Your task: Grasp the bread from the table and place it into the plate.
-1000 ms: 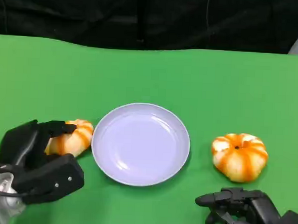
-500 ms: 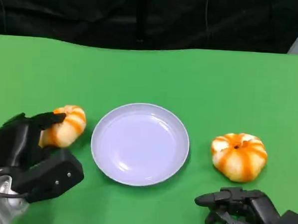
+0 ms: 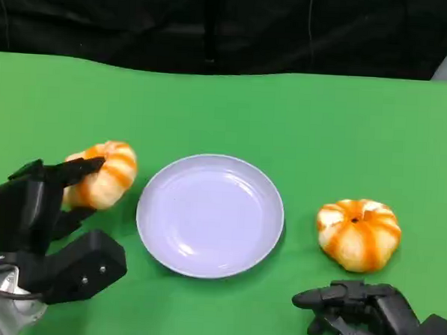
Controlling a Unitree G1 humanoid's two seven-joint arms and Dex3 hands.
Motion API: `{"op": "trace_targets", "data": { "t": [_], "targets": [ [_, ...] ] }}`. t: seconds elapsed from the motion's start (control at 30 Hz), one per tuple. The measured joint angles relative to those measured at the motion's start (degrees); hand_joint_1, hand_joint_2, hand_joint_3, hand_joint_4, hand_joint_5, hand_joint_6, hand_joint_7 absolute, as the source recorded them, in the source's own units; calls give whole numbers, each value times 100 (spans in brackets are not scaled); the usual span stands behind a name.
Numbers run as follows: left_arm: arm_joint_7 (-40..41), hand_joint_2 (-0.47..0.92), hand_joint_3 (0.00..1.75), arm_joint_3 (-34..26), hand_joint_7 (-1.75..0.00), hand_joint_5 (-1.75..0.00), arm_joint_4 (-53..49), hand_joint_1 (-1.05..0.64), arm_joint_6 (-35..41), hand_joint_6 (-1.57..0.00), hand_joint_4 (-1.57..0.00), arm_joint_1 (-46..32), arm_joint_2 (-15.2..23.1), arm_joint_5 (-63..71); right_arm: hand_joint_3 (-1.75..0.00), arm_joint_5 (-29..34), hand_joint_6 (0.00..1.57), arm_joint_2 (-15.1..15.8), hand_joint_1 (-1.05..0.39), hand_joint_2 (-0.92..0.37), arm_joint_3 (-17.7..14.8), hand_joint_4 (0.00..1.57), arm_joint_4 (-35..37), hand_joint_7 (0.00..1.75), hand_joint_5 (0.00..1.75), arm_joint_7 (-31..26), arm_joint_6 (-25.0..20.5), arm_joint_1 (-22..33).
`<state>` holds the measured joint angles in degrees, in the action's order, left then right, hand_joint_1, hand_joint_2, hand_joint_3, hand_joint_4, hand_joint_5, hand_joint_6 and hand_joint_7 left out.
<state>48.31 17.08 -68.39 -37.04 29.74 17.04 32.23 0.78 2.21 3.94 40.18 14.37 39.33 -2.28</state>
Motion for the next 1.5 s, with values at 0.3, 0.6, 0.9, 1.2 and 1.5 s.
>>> {"op": "trace_targets", "data": {
  "t": [0.3, 0.6, 0.9, 1.2, 1.5],
  "targets": [
    [141, 87, 0, 118, -1, -77, 343, -3, -478, -130, -89, -174, -15, 236, -38, -3, 120, 1, -6, -92, 1, 81, -2, 13, 116, 1, 1, 0],
    [149, 88, 1, 177, 0, -64, 745, -3, -691, -129, -93, -383, -136, 296, -38, 3, 120, 1, -6, -92, 8, 81, -1, 13, 116, -8, 3, -1],
    [135, 87, 0, 398, 0, -57, 1022, 0, -718, -129, -96, -465, -279, 495, -37, 8, 121, 2, -7, -92, 16, 82, -1, 13, 118, -34, 8, 0],
    [91, 88, 1, 570, 0, -55, 1062, -3, -736, -130, -100, -467, -405, 628, -37, 6, 121, 1, -6, -92, 42, 82, -1, 13, 119, -50, 13, -1],
    [79, 89, 0, 722, 0, -53, 1024, -1, -781, -130, -100, -438, -454, 686, -37, 7, 121, 2, -7, -92, 62, 82, -16, 14, 122, -60, -6, 0]
  ]
}}
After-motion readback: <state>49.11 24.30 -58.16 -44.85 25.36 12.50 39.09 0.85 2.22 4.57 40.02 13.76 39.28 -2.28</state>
